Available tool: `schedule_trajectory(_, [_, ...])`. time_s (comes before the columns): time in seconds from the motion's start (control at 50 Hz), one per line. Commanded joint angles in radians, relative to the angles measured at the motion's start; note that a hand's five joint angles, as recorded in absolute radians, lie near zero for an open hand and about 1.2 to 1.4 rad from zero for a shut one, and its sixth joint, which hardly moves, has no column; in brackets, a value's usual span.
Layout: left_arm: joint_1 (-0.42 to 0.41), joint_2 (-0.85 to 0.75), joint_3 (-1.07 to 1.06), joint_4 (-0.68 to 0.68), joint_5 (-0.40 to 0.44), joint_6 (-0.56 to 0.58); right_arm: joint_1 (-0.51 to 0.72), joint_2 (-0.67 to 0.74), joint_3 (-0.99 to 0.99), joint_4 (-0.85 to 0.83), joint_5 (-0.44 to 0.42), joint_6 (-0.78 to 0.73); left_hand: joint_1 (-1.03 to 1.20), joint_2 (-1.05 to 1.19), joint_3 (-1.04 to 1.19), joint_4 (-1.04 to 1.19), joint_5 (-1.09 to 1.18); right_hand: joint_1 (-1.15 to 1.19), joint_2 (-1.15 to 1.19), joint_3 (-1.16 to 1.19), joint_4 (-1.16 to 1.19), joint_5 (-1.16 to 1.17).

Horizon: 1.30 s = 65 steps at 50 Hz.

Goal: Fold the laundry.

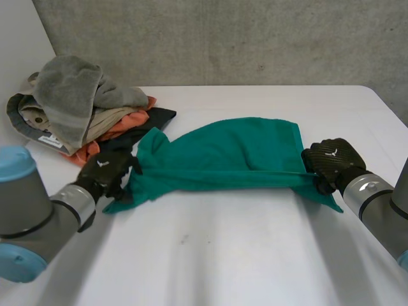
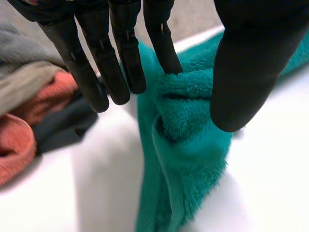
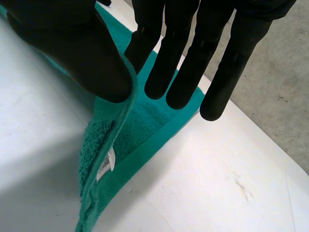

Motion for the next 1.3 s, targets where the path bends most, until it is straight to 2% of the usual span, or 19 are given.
schedule_trajectory(0.02, [0.060,0.086,-0.007,-0.003,0.057,-0.092,0.000,0.002,0.000,0.000,-0.002,-0.001,0.027,0.015,0.011,0.017,0.017,0.270,0.215,0.206,0.198,0.215])
schedule_trajectory(0.14, [0.094,0.086,-0.018,-0.060,0.054,-0.142,0.000,0.005,0.000,0.000,-0.003,-0.003,-0.005,-0.018,-0.021,-0.015,-0.015,0.270,0.215,0.206,0.198,0.215])
schedule_trajectory(0.24, [0.126,0.072,-0.022,-0.161,0.056,-0.151,0.000,0.008,0.000,0.000,-0.005,-0.003,-0.032,-0.044,-0.047,-0.041,-0.042,0.270,0.215,0.206,0.198,0.215])
schedule_trajectory(0.7, [0.075,-0.118,0.090,-0.177,0.048,-0.145,0.000,0.011,-0.003,-0.001,-0.006,-0.003,0.012,0.000,-0.003,0.003,0.002,0.270,0.215,0.206,0.198,0.215])
schedule_trajectory(0.74, [0.072,-0.146,0.114,-0.180,0.048,-0.148,0.000,0.011,-0.003,0.000,-0.006,-0.003,0.103,0.090,0.087,0.093,0.093,0.270,0.215,0.206,0.198,0.215])
schedule_trajectory(0.78, [0.063,-0.163,0.131,-0.184,0.048,-0.150,0.000,0.009,-0.004,0.002,-0.005,-0.003,0.293,0.281,0.278,0.283,0.283,0.270,0.215,0.206,0.198,0.215])
schedule_trajectory(0.82, [0.040,-0.181,0.157,-0.195,0.048,-0.148,-0.002,0.008,-0.007,0.003,0.000,-0.003,0.703,0.691,0.688,0.694,0.693,0.270,0.215,0.206,0.198,0.215])
schedule_trajectory(0.86, [0.029,-0.184,0.174,-0.206,0.045,-0.148,-0.003,0.006,-0.019,0.007,0.004,-0.007,0.711,0.698,0.695,0.701,0.700,0.270,0.215,0.206,0.198,0.215])
schedule_trajectory(0.92, [0.025,-0.147,0.189,-0.242,0.019,-0.148,-0.017,-0.015,-0.058,0.032,0.014,-0.021,0.711,0.698,0.695,0.701,0.700,0.270,0.215,0.206,0.198,0.215])
schedule_trajectory(0.98, [0.029,0.013,0.177,-0.272,-0.003,-0.144,-0.052,-0.075,-0.101,0.101,0.014,-0.041,0.711,0.698,0.695,0.701,0.700,0.270,0.215,0.206,0.198,0.215])
schedule_trajectory(1.04, [0.032,0.176,0.168,-0.276,-0.010,-0.133,-0.126,-0.193,-0.183,0.252,0.004,-0.087,0.711,0.698,0.695,0.701,0.700,0.270,0.215,0.206,0.198,0.215])
schedule_trajectory(1.14, [0.035,0.383,0.182,-0.282,-0.012,-0.115,-0.215,-0.300,-0.356,0.439,-0.002,-0.136,0.711,0.698,0.695,0.701,0.700,0.270,0.215,0.206,0.198,0.215])
schedule_trajectory(1.2, [0.040,0.503,0.186,-0.287,-0.012,-0.046,-0.220,-0.327,-0.418,0.490,0.001,-0.144,0.711,0.698,0.695,0.701,0.700,0.270,0.215,0.206,0.198,0.215])
schedule_trajectory(1.3, [0.042,0.538,0.194,-0.290,-0.018,0.100,-0.230,-0.370,-0.486,0.577,-0.008,-0.171,0.711,0.698,0.695,0.701,0.700,0.270,0.215,0.206,0.198,0.215])
